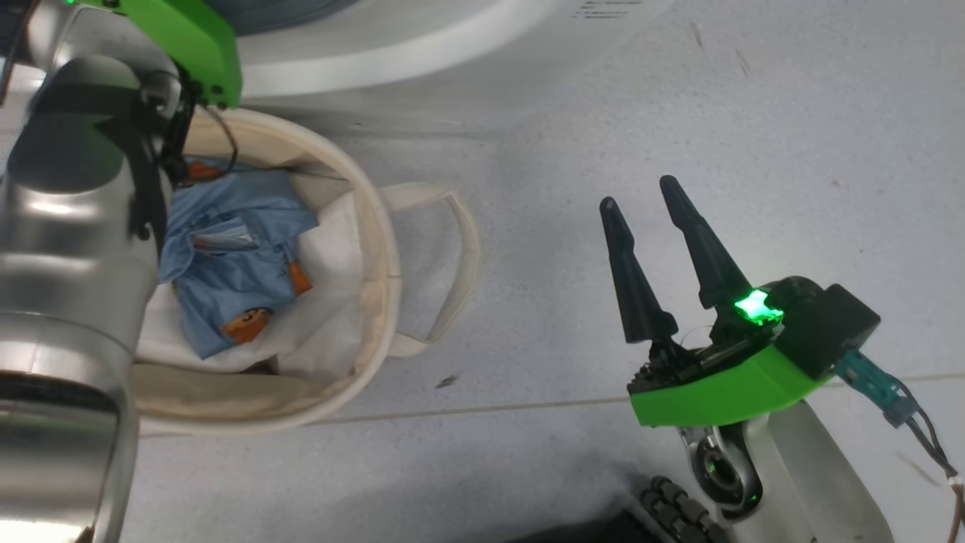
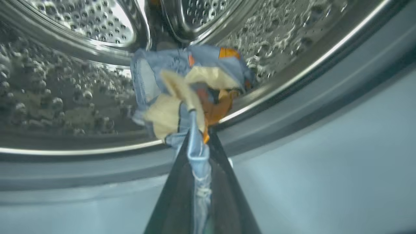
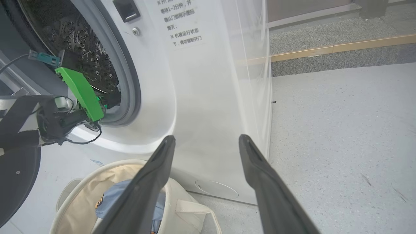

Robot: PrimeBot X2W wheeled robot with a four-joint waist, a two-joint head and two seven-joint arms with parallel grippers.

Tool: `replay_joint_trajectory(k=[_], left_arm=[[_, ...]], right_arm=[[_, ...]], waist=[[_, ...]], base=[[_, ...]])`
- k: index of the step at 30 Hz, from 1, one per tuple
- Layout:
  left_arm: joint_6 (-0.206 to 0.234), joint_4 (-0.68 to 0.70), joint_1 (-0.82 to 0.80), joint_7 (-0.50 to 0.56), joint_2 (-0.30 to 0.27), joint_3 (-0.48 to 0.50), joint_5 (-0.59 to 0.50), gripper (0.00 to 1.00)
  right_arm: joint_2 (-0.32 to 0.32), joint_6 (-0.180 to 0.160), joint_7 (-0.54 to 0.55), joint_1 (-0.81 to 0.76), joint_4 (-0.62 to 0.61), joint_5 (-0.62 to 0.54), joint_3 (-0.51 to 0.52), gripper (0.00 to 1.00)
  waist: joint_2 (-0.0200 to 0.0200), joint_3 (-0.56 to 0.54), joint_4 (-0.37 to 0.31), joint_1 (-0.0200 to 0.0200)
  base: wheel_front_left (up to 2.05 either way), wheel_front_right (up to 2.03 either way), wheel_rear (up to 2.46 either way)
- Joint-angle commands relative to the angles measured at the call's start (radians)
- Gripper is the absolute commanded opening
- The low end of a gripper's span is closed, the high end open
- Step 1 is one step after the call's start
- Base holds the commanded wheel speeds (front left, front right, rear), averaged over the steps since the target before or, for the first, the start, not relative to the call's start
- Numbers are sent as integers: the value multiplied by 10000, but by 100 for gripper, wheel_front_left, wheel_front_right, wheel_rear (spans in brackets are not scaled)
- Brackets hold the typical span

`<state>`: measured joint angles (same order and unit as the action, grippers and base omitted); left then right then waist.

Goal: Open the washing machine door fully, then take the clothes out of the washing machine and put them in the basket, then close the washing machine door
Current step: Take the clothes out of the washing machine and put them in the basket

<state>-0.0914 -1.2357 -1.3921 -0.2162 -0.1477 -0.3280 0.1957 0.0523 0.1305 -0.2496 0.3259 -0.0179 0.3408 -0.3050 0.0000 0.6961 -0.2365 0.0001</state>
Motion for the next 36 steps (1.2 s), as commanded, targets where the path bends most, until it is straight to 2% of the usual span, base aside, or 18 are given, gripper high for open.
replay_joint_trajectory(k=[1,5,10,17,25,36], left_arm=[[116,532,-547,-311,-260,164,96,0],[194,1204,-291,-442,-269,275,176,0],[388,3456,1051,-452,-363,663,196,0],[696,5762,2947,-454,-445,1109,-65,0],[866,8712,5657,-455,-177,1851,-372,0],[1146,12794,7781,-455,213,2716,-918,0]], right_arm=[[-20,2,-122,-67,-246,-126,-154,100],[-20,2,-122,-58,-170,-269,-117,100],[-20,2,-122,-188,19,-444,-29,100],[-20,2,-122,-506,243,-554,128,100],[-20,2,-122,-1173,475,-501,178,100],[-20,2,-122,-1788,523,-465,326,100]], waist=[[0,-133,141,-1],[0,-478,417,-1],[0,-1223,773,-1],[0,-2348,1094,-1],[0,-3880,1532,-1],[0,-4943,1877,-1]], base=[[0,0,0],[0,0,0],[0,0,0],[0,0,0],[0,0,0],[0,0,0]])
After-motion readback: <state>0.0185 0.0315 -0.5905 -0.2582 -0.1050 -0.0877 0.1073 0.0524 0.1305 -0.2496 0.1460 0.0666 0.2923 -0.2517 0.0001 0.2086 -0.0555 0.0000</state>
